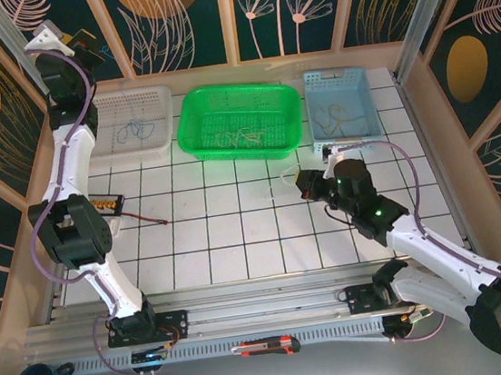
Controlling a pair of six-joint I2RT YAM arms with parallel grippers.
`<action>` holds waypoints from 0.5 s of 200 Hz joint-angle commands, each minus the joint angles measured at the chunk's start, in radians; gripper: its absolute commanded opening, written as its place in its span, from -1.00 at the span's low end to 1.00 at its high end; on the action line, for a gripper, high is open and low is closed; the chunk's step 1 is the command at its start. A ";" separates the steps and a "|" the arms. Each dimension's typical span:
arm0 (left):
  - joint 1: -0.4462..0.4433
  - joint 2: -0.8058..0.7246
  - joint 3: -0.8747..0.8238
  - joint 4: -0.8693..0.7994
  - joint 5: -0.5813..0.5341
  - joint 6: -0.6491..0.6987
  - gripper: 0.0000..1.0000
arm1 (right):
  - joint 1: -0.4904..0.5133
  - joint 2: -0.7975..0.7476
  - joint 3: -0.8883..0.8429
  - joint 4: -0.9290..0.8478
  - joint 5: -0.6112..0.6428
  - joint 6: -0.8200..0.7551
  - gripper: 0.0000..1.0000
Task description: Untangle the cables
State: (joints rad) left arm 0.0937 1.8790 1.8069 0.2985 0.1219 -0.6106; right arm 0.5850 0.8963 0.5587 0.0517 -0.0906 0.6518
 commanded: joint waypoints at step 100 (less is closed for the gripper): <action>0.028 0.056 -0.145 0.064 -0.071 0.080 -0.68 | 0.004 -0.014 0.105 -0.023 -0.035 -0.035 -1.00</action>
State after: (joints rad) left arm 0.1135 1.9514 1.7370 0.3023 0.0814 -0.5495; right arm 0.5854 0.8963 0.6189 0.0364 -0.1146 0.6334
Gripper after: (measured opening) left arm 0.079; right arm 0.046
